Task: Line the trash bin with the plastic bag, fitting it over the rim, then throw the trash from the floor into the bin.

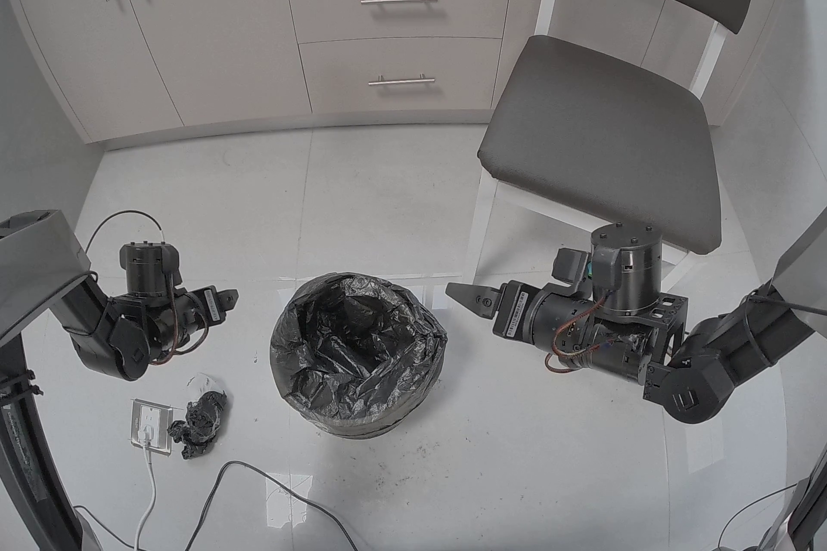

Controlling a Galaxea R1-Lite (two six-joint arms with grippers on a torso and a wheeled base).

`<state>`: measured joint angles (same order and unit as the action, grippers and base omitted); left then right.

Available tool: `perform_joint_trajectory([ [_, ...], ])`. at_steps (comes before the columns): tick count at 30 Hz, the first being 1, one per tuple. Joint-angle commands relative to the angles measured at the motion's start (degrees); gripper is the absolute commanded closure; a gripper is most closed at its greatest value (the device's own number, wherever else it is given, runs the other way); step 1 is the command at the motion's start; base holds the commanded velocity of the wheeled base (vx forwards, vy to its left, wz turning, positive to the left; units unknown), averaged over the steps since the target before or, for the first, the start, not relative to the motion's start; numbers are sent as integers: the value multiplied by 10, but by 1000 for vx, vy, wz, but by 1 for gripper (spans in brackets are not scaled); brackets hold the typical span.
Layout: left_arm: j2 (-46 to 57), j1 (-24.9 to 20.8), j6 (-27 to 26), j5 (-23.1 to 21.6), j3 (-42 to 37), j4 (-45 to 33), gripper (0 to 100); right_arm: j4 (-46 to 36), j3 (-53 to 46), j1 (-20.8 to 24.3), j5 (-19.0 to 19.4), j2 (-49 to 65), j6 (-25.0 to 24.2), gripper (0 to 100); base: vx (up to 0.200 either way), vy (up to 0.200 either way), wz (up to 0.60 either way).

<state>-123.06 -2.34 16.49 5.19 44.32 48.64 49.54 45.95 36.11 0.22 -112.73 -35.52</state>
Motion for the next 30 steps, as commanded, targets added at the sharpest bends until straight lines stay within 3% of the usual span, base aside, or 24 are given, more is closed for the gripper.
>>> perform_joint_trajectory([
  [1, -26, 49, -2, -37, 34, 1, 0, 16, -2, -4, 0, -33, -1, 0, 0, 0, 0],
  [4, -57, 79, -28, -69, 73, 1, 0, 61, -21, -4, 6, -53, 0, 0, 0, 0, 0],
  [8, -73, 105, -63, -110, 121, -3, 0, 144, -66, -3, 45, -58, 4, 0, 0, 0, 0],
  [13, -106, 117, -71, -128, 182, -26, 0, 163, -69, -4, 58, -67, 5, 0, 0, 0, 0],
  [17, -143, 119, -71, -128, 266, -99, 0, 163, -67, -5, 57, -82, 5, 0, 0, 0, 0],
  [19, -145, 119, -71, -128, 270, -101, 0, 163, -67, -5, 57, -83, 5, 0, 0, 0, 0],
  [21, -190, 119, -70, -128, 370, -179, 0, 163, -65, -8, 57, -98, 5, 0, 0, 0, 0],
  [23, -197, 119, -71, -128, 386, -194, 0, 163, -64, -10, 57, -101, 5, 0, 0, 0, 0],
  [25, -229, 122, -74, -128, 456, -247, 0, 163, -61, -11, 57, -115, 5, 0, 0, 0, 0],
  [30, -291, 130, -98, -127, 555, -298, 0, 164, -53, -16, 57, -135, 7, 0, 0, 0, 0],
])
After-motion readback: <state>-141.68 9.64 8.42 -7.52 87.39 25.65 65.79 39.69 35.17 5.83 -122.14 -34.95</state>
